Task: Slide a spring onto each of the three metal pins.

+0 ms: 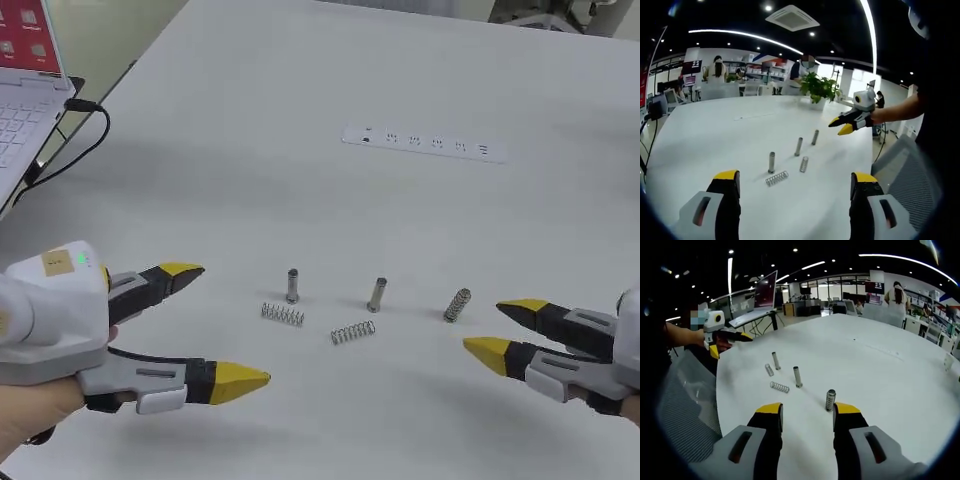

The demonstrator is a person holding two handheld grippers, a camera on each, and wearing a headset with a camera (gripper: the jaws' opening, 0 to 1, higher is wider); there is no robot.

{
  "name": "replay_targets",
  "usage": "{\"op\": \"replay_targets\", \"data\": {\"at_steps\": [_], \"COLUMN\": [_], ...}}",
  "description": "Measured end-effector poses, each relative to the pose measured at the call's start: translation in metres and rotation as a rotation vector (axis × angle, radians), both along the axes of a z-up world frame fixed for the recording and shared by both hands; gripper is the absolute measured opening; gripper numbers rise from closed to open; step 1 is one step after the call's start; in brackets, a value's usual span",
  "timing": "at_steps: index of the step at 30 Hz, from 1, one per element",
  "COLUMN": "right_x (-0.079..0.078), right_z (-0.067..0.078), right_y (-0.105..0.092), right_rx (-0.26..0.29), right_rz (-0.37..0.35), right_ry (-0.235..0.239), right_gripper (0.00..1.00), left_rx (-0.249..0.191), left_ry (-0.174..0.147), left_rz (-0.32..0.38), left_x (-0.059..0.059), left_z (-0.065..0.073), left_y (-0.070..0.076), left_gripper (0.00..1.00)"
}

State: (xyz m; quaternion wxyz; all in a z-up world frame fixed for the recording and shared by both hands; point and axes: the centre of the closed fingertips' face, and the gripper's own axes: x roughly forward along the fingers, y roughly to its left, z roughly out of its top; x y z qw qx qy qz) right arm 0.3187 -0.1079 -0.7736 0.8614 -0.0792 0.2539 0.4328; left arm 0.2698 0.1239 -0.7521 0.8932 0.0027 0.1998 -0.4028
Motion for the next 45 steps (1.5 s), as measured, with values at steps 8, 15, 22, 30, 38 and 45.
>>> {"op": "replay_targets", "data": {"at_steps": [8, 15, 22, 30, 38, 45], "right_x": [-0.008, -0.012, -0.015, -0.020, -0.015, -0.015], "right_z": [0.002, 0.004, 0.003, 0.000, -0.002, -0.010], "right_y": [0.006, 0.020, 0.035, 0.057, 0.081, 0.099], "right_rx": [-0.005, -0.013, -0.048, -0.150, -0.215, -0.253], "right_rz": [0.034, 0.082, 0.160, 0.319, 0.423, 0.513], "right_ry": [0.000, -0.006, -0.017, -0.065, -0.114, -0.122], "right_gripper": [0.37, 0.36, 0.35, 0.33, 0.30, 0.28], "left_rx": [0.001, -0.001, -0.001, 0.001, -0.004, -0.001], "left_ry": [0.003, 0.003, -0.003, -0.005, -0.006, -0.003], "left_rz": [0.002, -0.001, 0.000, -0.005, -0.004, -0.001], "left_x": [-0.001, -0.002, -0.002, -0.002, -0.003, -0.005], "left_z": [0.000, 0.000, 0.002, 0.003, 0.003, 0.002], "left_y": [0.000, 0.000, 0.001, 0.000, 0.001, 0.003], "left_gripper": [0.88, 0.88, 0.89, 0.88, 0.87, 0.87]}}
